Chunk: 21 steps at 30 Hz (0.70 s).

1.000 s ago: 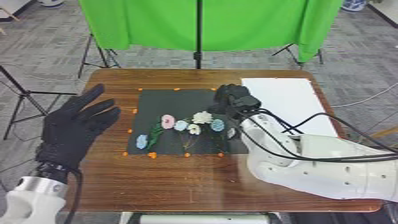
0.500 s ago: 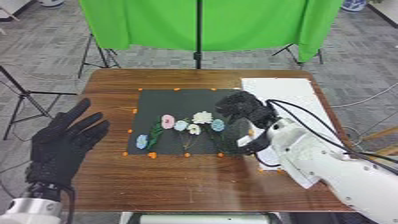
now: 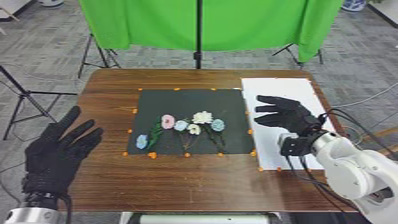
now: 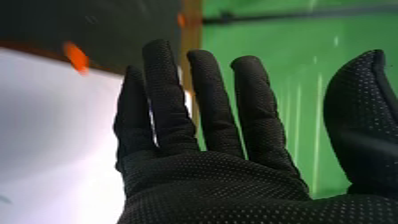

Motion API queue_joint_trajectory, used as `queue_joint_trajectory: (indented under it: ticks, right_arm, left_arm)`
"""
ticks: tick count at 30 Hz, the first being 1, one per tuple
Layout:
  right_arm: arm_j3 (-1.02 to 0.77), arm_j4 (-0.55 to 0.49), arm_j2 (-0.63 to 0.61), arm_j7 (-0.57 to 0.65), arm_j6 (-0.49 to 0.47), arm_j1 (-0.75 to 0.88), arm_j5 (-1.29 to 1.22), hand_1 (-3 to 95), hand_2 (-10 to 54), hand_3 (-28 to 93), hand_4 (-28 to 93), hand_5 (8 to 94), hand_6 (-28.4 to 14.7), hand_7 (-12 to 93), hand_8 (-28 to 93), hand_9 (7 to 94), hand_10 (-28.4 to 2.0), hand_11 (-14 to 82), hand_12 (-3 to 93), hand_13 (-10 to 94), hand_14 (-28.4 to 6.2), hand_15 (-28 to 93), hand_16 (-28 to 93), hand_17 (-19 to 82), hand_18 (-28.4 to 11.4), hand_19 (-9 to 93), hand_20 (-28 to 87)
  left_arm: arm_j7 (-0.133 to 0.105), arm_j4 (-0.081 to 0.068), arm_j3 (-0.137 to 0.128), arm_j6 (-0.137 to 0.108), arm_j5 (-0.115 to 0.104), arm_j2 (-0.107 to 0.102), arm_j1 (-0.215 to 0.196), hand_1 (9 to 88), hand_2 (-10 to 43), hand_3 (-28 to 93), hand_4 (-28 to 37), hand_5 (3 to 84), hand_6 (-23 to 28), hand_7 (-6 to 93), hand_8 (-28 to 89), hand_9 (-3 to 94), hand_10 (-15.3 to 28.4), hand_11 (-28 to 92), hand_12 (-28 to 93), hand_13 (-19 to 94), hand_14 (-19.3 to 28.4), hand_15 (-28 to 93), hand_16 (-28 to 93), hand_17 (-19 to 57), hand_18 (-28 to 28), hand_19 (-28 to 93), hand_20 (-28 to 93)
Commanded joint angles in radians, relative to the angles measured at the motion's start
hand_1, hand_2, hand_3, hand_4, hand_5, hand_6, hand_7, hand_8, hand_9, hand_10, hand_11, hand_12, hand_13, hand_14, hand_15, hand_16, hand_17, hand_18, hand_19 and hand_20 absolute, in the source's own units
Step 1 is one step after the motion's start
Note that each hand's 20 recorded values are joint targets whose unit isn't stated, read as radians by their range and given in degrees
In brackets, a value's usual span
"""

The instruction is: Arrange flowers

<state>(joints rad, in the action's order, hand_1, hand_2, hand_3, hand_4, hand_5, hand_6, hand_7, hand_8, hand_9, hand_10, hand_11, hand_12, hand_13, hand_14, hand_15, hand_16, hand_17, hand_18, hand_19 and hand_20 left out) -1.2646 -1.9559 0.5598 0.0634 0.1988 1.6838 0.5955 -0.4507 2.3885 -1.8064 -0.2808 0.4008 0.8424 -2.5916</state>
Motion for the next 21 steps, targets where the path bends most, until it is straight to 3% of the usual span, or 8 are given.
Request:
queue_joint_trajectory:
  ticks: [1,6,10,13,21]
  right_arm:
    - [0.004,0.010,-0.019,-0.027,0.018,-0.050,-0.018,20.7,2.4,80,-28,45.9,0.9,14,-12,48.3,-14.0,10.2,12.7,40,-17.7,34,11,7,-20.0,54,15]
    - [-0.011,0.001,-0.017,-0.022,0.029,-0.026,-0.019,20.4,2.6,81,-28,45.5,1.2,14,-13,48.2,-13.8,10.2,12.9,40,-17.7,34,12,7,-20.0,54,15]
    - [-0.006,-0.001,-0.027,-0.053,0.047,-0.024,-0.059,20.3,2.7,81,-28,45.4,1.3,14,-13,48.5,-13.7,10.2,13.0,40,-17.7,34,12,7,-20.0,54,16]
    - [-0.007,-0.005,-0.027,-0.049,0.053,-0.027,-0.048,20.3,2.7,81,-28,45.5,1.3,14,-13,49.0,-13.7,10.5,13.0,40,-17.6,35,12,7,-20.0,54,16]
    - [-0.013,-0.007,-0.016,-0.034,0.038,-0.023,-0.040,20.3,3.0,81,-28,45.8,1.4,14,-13,49.6,-13.6,10.9,13.0,41,-17.4,36,12,7,-19.9,54,17]
  left_arm:
    - [0.011,-0.015,0.025,-0.004,-0.014,0.002,0.022,18.9,6.7,76,-28.3,29.4,4.4,13.2,-10,27.2,17.7,22,11,21,26.6,46,-8,-9.7,26.5,54,11]
    - [0.028,-0.010,0.021,-0.004,-0.008,0.011,0.019,19.3,6.8,76,-28.3,29.1,4.3,13.4,-10,27.2,17.7,21,11,22,26.7,45,-8,-9.0,26.6,55,12]
    - [0.017,-0.013,0.031,-0.015,-0.019,0.002,0.033,19.4,6.8,76,-28.3,29.1,4.4,13.3,-10,27.5,17.9,21,11,22,26.7,45,-8,-8.9,26.7,55,12]
    - [0.033,-0.009,0.025,-0.013,-0.013,0.011,0.026,19.6,6.9,76,-28.3,29.2,4.5,13.3,-10,27.5,18.0,22,11,22,26.8,46,-8,-8.9,26.8,55,12]
    - [0.030,-0.005,0.018,-0.020,-0.019,0.007,0.024,19.6,6.9,76,-28.3,29.2,4.6,13.1,-10,27.3,18.0,22,11,22,26.9,46,-8,-8.0,26.6,56,12]
